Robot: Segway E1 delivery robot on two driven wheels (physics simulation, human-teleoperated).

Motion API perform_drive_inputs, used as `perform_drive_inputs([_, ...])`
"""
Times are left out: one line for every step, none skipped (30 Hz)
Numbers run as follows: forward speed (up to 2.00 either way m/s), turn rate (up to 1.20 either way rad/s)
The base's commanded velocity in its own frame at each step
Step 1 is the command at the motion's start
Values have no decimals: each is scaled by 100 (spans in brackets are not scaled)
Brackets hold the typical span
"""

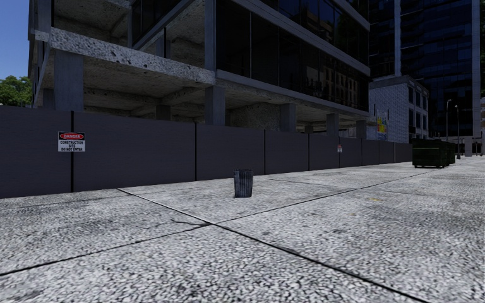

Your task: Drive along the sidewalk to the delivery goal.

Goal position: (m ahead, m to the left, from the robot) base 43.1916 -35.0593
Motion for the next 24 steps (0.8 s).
perform_drive_inputs([0,0])
perform_drive_inputs([0,0])
perform_drive_inputs([0,0])
perform_drive_inputs([0,0])
perform_drive_inputs([0,0])
perform_drive_inputs([0,0])
perform_drive_inputs([0,0])
perform_drive_inputs([0,0])
perform_drive_inputs([0,0])
perform_drive_inputs([0,0])
perform_drive_inputs([0,0])
perform_drive_inputs([0,0])
perform_drive_inputs([0,0])
perform_drive_inputs([0,0])
perform_drive_inputs([0,0])
perform_drive_inputs([0,0])
perform_drive_inputs([0,0])
perform_drive_inputs([0,0])
perform_drive_inputs([0,0])
perform_drive_inputs([0,0])
perform_drive_inputs([0,0])
perform_drive_inputs([0,0])
perform_drive_inputs([0,0])
perform_drive_inputs([0,0])
